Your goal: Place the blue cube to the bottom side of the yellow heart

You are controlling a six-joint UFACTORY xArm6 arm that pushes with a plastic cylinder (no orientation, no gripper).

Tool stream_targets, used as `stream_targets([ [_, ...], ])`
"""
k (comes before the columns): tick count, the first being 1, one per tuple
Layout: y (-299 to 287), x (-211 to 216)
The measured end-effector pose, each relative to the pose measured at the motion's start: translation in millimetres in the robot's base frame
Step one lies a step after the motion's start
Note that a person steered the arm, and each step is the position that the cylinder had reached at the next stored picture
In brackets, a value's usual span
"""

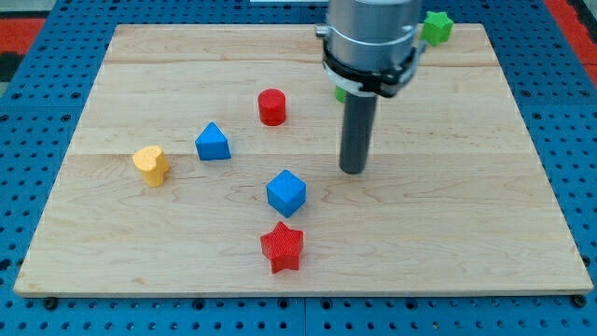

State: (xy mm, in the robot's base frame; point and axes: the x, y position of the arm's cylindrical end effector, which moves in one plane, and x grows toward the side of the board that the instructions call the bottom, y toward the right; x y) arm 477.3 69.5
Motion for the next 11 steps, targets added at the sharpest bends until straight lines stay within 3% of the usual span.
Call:
stream_targets([
  [1, 1.2, 39.3],
  [2, -70.1, 50.4],
  [5, -100.0, 2.3],
  [9, -213.4, 34.3],
  [11, -204.1, 2.5],
])
